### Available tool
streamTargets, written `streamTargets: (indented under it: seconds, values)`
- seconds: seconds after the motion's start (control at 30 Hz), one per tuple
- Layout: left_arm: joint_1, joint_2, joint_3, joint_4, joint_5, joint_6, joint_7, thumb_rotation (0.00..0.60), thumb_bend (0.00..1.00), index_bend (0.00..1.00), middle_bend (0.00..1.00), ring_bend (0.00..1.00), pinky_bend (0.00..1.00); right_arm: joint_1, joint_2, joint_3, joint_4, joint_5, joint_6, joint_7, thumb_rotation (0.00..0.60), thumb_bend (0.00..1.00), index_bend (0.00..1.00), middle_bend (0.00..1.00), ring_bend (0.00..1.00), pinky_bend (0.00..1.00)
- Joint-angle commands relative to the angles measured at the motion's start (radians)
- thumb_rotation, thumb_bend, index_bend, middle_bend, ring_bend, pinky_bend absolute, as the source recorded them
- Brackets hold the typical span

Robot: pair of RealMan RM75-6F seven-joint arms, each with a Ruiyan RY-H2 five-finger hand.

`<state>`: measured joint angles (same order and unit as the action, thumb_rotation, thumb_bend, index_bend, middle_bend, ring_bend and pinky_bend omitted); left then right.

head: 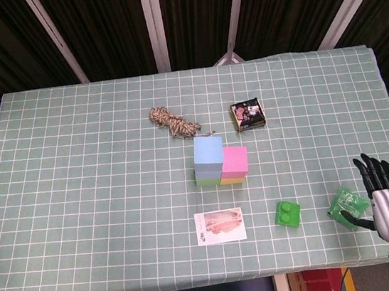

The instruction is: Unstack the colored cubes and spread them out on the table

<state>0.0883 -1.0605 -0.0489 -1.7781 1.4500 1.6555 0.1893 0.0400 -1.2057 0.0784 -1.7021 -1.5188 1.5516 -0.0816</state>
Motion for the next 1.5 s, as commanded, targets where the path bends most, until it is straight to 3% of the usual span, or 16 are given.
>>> streamTargets:
  seconds: [0.03, 0.4, 0.6, 0.77, 0.83, 0.93, 1.17, 1.37, 1.5]
  values:
    - [-0.002, -0.003, -0.002, 0.0, -0.001, -0.001, 0.002, 0.6, 0.17, 0.18, 0.0, 0.0, 0.0, 0.001, 0.0, 0.003, -0.001, 0.004, -0.002, 0.002, 0.6, 0.13, 0.0, 0.0, 0.0, 0.0]
    - [-0.008, -0.013, 0.005, 0.001, 0.008, -0.012, 0.027, 0.6, 0.17, 0.18, 0.0, 0.0, 0.0, 0.008, 0.012, -0.012, -0.006, -0.007, -0.028, 0.041, 0.6, 0.13, 0.0, 0.0, 0.0, 0.0]
    - [0.001, -0.009, 0.002, -0.003, 0.014, 0.009, 0.008, 0.6, 0.17, 0.18, 0.0, 0.0, 0.0, 0.036, 0.043, -0.028, 0.007, -0.003, -0.107, 0.174, 0.6, 0.13, 0.0, 0.0, 0.0, 0.0]
    - [0.004, -0.005, 0.007, 0.0, 0.01, 0.003, 0.001, 0.6, 0.17, 0.18, 0.0, 0.0, 0.0, 0.066, 0.006, -0.01, 0.034, 0.01, -0.144, 0.266, 0.6, 0.13, 0.0, 0.0, 0.0, 0.0]
    - [0.005, -0.001, -0.001, -0.001, 0.005, 0.009, -0.01, 0.6, 0.17, 0.18, 0.0, 0.0, 0.0, 0.106, -0.038, 0.021, 0.025, 0.053, -0.204, 0.36, 0.6, 0.13, 0.0, 0.0, 0.0, 0.0]
    - [0.004, 0.0, -0.004, -0.002, -0.003, 0.005, -0.013, 0.6, 0.17, 0.18, 0.0, 0.0, 0.0, 0.15, -0.058, 0.037, 0.027, 0.088, -0.282, 0.398, 0.6, 0.13, 0.0, 0.0, 0.0, 0.0]
    - [0.001, 0.005, -0.003, -0.005, -0.008, -0.005, -0.017, 0.6, 0.17, 0.18, 0.0, 0.0, 0.0, 0.227, -0.092, 0.064, -0.002, 0.179, -0.413, 0.356, 0.6, 0.13, 0.0, 0.0, 0.0, 0.0]
    - [0.007, 0.015, 0.002, -0.008, -0.003, -0.003, -0.032, 0.6, 0.17, 0.18, 0.0, 0.0, 0.0, 0.275, -0.169, 0.108, -0.02, 0.27, -0.453, 0.321, 0.6, 0.13, 0.0, 0.0, 0.0, 0.0]
    - [0.01, 0.022, 0.002, -0.008, -0.002, -0.001, -0.048, 0.6, 0.17, 0.18, 0.0, 0.0, 0.0, 0.312, -0.237, 0.14, -0.009, 0.342, -0.451, 0.233, 0.6, 0.13, 0.0, 0.0, 0.0, 0.0]
